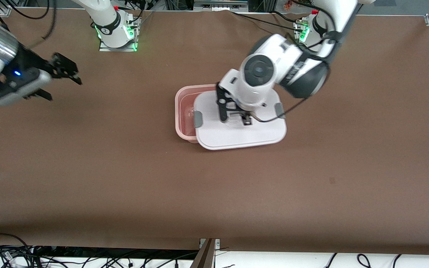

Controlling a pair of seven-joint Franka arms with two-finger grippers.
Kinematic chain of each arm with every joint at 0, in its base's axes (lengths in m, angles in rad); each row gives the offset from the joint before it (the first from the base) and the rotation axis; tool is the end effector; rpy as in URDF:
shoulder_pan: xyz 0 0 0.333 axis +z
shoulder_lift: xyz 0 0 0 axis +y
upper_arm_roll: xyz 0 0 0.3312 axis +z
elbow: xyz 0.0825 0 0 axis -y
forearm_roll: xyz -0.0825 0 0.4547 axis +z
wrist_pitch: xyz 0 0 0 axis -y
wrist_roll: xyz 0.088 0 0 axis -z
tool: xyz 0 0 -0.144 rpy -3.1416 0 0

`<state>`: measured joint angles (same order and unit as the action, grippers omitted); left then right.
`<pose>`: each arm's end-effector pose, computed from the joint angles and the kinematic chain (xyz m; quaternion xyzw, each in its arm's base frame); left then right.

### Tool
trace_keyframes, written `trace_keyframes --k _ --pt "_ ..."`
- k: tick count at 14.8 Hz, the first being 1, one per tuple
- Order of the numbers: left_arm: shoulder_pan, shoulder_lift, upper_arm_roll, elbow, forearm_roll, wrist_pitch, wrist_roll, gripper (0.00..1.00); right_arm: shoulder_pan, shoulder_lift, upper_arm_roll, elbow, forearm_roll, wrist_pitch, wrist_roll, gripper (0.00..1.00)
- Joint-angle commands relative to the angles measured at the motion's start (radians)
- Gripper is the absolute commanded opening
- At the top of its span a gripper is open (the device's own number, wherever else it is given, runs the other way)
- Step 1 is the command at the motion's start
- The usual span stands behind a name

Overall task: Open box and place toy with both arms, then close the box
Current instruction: 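Carry the lid over the tub with the left gripper while the right gripper withdraws, then lower the lid onto the tub and press it down with the left gripper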

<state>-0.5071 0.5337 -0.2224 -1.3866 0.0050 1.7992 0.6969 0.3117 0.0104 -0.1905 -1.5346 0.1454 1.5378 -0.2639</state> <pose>0.5870 -0.4902 0.3525 0.7613 -0.6438 -0.0550 0.0536 0.6180 0.0973 0.6145 -0.9786 -0.1930 -0.0016 0.0717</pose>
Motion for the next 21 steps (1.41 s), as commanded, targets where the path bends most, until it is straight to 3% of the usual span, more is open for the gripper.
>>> trace_keyframes --k 1,3,4,18,21 --pt "-0.099 0.063 0.02 0.072 -0.005 0.009 -0.106 0.0 -0.057 -0.072 0.058 -0.082 -0.041 -0.008 0.11 1.0" --pt "-0.146 0.09 0.021 0.103 -0.003 0.009 -0.183 0.0 -0.201 -0.073 0.191 -0.078 -0.067 -0.01 0.111 1.0" --pt "-0.168 0.091 0.023 0.103 0.003 0.009 -0.201 0.0 -0.229 -0.072 0.221 -0.078 -0.076 -0.01 0.109 1.0" --pt "-0.154 0.138 0.029 0.086 0.089 0.075 -0.151 0.0 -0.237 -0.024 0.204 -0.058 -0.109 -0.004 0.092 1.0" --pt "-0.143 0.132 0.029 0.081 0.09 0.062 -0.145 0.0 -0.226 -0.013 0.21 -0.058 -0.165 -0.002 0.019 1.0"
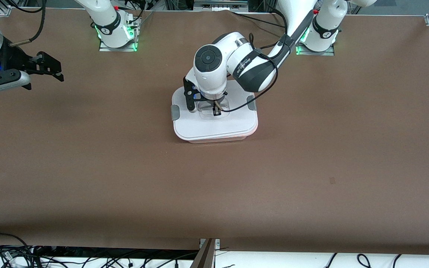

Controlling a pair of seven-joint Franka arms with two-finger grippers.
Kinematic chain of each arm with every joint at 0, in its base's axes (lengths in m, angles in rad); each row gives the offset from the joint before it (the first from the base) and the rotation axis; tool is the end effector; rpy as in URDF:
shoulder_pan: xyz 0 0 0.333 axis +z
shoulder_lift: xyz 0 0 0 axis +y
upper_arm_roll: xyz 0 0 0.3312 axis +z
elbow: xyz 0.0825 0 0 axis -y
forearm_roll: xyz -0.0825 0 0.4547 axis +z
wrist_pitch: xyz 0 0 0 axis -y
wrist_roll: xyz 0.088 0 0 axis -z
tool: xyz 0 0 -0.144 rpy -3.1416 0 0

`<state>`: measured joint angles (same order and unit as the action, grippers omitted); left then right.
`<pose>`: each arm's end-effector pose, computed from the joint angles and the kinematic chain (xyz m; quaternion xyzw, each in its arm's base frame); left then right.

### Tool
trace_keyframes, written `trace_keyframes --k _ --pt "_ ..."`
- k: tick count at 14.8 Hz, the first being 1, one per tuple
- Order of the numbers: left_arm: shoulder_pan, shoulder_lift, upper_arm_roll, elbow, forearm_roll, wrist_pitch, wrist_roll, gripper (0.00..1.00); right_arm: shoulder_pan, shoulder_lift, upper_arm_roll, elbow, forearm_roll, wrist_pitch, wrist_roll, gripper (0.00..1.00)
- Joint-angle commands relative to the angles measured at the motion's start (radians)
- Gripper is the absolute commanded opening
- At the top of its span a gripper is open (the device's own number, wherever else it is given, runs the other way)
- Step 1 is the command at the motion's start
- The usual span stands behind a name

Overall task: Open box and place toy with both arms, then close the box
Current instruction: 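Lower the lid onto the tub and press it down with the left gripper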

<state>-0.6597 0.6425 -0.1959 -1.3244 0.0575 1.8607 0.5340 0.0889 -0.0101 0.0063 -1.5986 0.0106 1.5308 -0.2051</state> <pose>0.5417 -0.5729 0.3038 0.7713 -0.6340 -0.0517 0.0242 0.6119 0.0600 0.5906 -0.9883 -0.1496 0.0285 0.0068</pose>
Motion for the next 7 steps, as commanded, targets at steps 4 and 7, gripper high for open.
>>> trace_keyframes --k 4,7 --pt "0.032 0.019 0.001 0.008 0.038 0.0 0.095 0.0 -0.004 0.009 0.014 0.005 -0.014 0.006 -0.022 1.0" --pt "0.032 0.019 0.001 0.008 0.038 0.0 0.095 0.0 -0.006 0.016 0.012 0.005 0.006 0.005 -0.02 1.0"
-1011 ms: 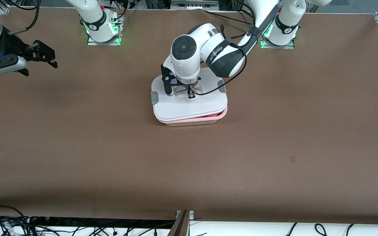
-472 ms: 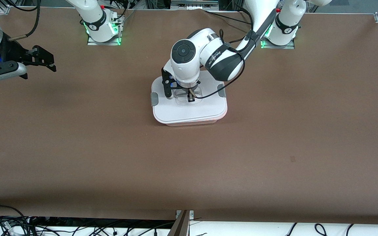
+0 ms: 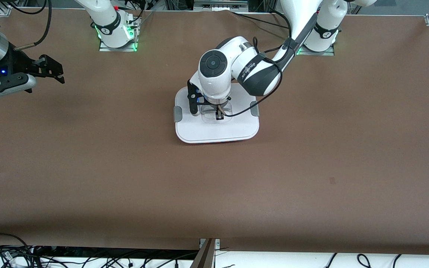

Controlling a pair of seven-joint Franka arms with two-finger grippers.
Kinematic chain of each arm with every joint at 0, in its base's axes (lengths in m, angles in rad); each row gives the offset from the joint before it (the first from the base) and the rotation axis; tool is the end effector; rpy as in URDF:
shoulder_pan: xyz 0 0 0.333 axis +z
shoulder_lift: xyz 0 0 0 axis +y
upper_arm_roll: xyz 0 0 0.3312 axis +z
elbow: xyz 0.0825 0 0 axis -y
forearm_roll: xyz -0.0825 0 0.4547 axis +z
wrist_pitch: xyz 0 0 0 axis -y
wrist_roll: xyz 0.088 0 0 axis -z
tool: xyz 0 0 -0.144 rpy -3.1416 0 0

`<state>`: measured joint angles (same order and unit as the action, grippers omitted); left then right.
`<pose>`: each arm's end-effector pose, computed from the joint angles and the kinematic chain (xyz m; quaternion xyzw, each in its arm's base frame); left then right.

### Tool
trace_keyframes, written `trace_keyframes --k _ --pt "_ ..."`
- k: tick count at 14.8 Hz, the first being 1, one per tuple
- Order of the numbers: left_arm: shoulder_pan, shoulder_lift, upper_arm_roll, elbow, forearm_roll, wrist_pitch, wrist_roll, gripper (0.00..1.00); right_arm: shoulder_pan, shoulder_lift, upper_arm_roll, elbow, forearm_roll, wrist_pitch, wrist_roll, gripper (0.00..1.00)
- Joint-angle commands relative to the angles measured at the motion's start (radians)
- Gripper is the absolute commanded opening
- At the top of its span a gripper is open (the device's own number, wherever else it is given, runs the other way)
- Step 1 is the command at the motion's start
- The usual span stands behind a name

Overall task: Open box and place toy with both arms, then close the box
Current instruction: 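Lower the lid onto the tub and press it down with the left gripper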

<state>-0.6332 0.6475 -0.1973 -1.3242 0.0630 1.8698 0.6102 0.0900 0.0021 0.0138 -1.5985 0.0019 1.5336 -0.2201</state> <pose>0.5574 -0.5594 0.3007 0.7545 -0.6540 -0.0480 0.0253 0.6150 0.0643 0.5834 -0.9864 -0.1612 0.0334 0.0029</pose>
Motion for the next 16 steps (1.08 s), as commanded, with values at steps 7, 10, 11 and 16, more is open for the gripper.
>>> trace_keyframes --k 7,10,11,16 --pt "-0.017 -0.025 -0.008 -0.001 0.032 -0.058 0.006 0.0 -0.012 0.009 0.0 0.005 0.024 0.0 -0.007 1.0" --pt "-0.017 -0.048 -0.008 -0.007 0.032 -0.063 0.008 0.0 -0.012 0.009 0.0 0.005 0.024 0.002 -0.007 1.0" --pt "-0.016 -0.049 -0.008 -0.009 0.032 -0.064 0.008 0.0 -0.012 0.009 0.0 0.005 0.024 0.0 -0.007 1.0" --pt "-0.016 -0.036 -0.007 -0.015 0.034 -0.043 0.009 0.0 -0.012 0.009 0.0 0.005 0.024 -0.001 -0.007 1.0"
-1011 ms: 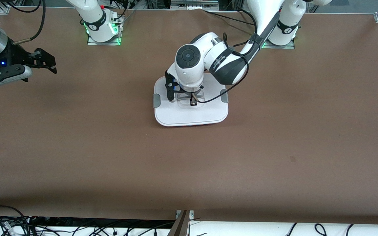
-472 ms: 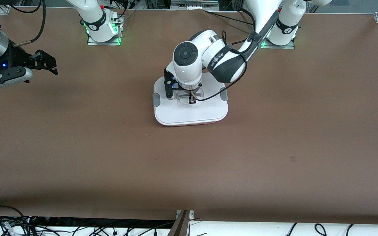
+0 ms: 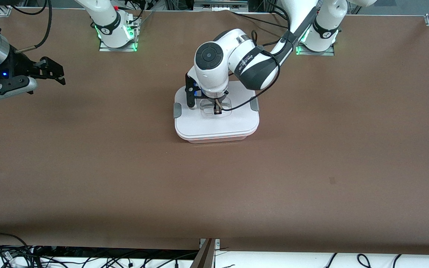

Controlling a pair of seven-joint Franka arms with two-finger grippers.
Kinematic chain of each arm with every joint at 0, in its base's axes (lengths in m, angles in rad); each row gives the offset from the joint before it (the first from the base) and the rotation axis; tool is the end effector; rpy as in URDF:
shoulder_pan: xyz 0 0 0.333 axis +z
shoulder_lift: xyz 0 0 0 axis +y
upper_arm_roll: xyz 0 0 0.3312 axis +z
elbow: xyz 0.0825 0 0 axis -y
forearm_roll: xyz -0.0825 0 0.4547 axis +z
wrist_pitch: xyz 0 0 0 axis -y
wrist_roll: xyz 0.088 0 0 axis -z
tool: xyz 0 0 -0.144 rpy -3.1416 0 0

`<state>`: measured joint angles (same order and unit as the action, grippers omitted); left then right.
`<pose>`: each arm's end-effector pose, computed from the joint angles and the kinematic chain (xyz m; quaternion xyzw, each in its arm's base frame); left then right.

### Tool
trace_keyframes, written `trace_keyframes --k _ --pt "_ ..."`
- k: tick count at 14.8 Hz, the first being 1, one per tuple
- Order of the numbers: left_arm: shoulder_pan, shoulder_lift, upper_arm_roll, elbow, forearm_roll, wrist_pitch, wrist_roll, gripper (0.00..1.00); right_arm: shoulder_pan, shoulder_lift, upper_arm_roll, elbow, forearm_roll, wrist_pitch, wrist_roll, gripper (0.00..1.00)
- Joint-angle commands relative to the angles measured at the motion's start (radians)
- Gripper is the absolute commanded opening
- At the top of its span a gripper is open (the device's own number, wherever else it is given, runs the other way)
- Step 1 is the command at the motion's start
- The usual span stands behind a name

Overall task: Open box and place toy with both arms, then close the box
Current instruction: 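Lower the lid onto the tub and press it down with the left gripper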

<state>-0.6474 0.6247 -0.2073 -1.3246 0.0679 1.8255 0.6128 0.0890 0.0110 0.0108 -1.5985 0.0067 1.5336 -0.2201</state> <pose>0.5409 -0.5668 0.3157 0.7448 -0.6644 -0.0585 0.0221 0.6173 0.0628 0.5779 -0.9865 -0.1592 0.0377 0.0057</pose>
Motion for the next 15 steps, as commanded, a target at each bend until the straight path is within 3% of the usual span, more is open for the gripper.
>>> trace_keyframes --k 1,4,15 --pt "-0.001 -0.008 0.003 -0.015 0.029 0.009 0.008 0.0 -0.011 0.0 0.003 0.005 0.019 -0.001 -0.007 1.0" --pt "-0.006 0.01 0.003 -0.015 0.075 0.011 0.005 0.0 -0.011 -0.002 0.003 0.005 0.019 -0.001 -0.008 1.0" --pt "-0.043 0.016 0.002 -0.013 0.075 0.018 -0.096 0.0 -0.011 -0.002 0.003 0.005 0.019 0.003 -0.007 1.0"
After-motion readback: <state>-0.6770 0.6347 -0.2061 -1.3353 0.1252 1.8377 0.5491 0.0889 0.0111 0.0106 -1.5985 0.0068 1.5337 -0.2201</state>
